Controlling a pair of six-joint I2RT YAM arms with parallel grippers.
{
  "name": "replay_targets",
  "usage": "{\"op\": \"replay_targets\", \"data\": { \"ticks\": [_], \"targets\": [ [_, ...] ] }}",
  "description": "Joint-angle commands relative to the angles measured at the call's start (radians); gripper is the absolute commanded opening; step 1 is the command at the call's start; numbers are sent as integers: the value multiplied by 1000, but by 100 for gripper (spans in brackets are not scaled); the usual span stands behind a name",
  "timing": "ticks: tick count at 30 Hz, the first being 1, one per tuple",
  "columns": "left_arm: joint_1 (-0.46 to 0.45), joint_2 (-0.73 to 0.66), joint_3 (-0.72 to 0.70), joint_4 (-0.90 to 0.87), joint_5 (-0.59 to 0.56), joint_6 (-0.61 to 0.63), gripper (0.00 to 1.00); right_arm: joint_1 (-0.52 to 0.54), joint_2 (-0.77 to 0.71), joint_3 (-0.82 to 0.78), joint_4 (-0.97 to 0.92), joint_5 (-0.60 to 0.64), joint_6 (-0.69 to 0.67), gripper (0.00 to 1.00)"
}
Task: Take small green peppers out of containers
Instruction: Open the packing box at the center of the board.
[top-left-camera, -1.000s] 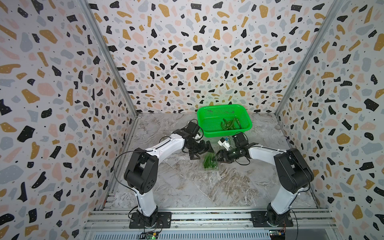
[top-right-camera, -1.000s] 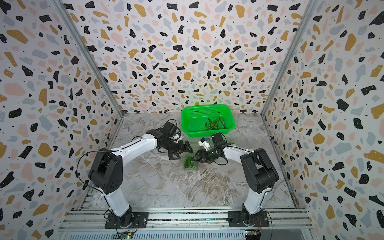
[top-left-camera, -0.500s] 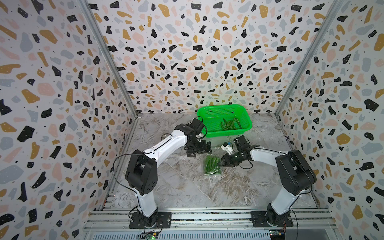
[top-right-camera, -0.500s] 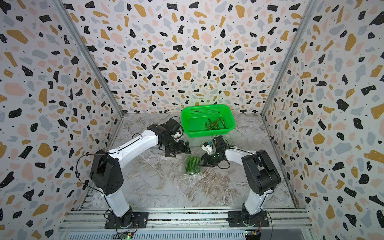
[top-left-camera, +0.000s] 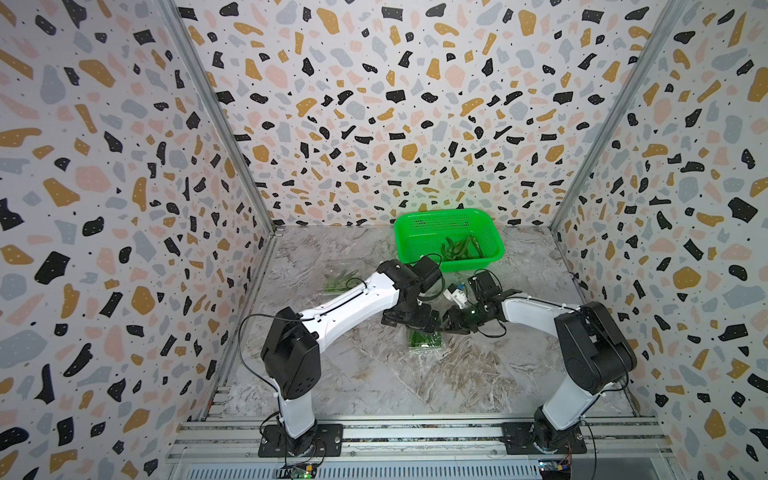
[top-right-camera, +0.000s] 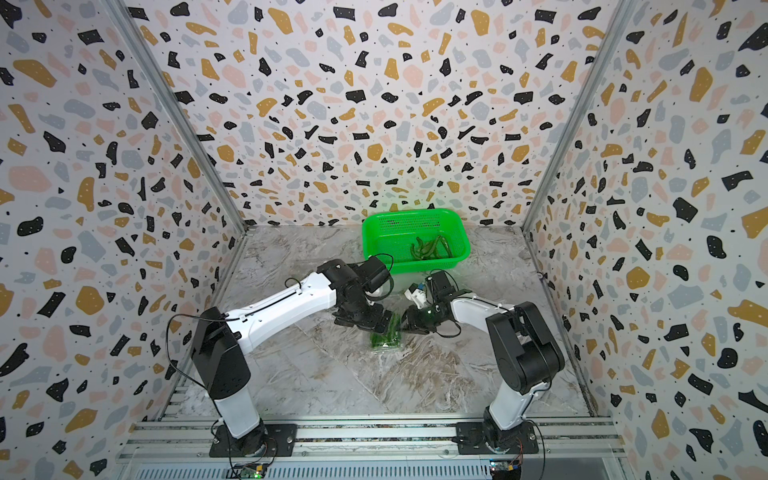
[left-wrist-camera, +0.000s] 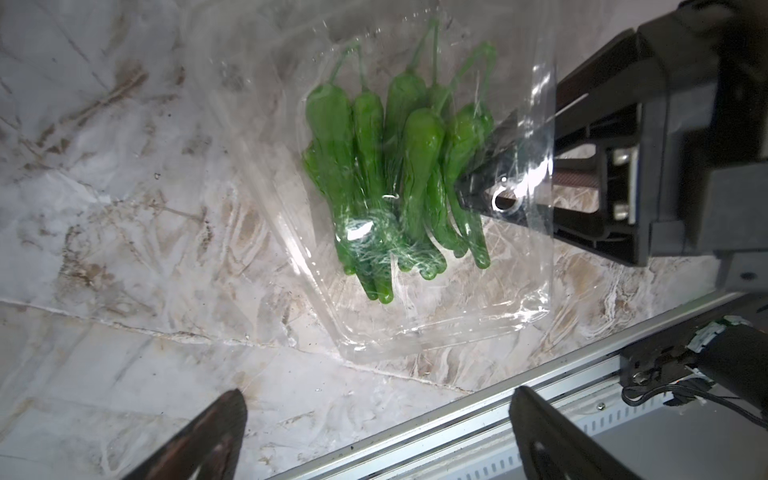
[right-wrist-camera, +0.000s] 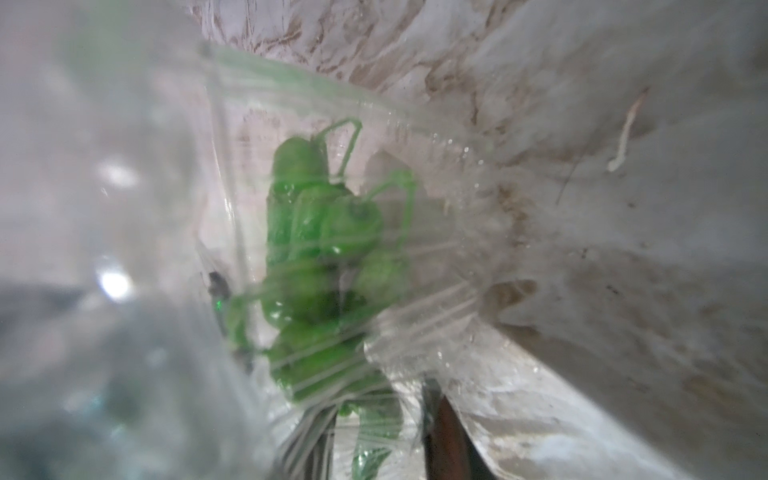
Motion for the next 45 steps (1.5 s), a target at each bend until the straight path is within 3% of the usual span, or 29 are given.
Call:
{"op": "replay_targets", "data": {
  "ticks": [1, 14, 22, 31, 38, 45],
  "targets": [
    [-15, -6, -11, 69, -20, 16, 100, 15, -23, 7, -14, -13, 40, 35],
    [-60, 18, -80, 284, -57, 18, 100, 32, -8, 20, -30, -28, 86, 34],
    [-62, 34, -125, 288, -207, 25, 100, 32, -18, -1, -30, -41, 97, 32],
    [-62, 96, -67, 194, -335, 18, 98, 33, -26, -34, -46, -31, 83, 26],
    [-61, 103, -40, 70, -508, 56, 95, 33, -14, -34, -86, 11, 40, 23],
    [-59, 80, 3, -30, -562, 63, 93, 21, -17, -46, -112, 53, 8, 22]
  ]
}}
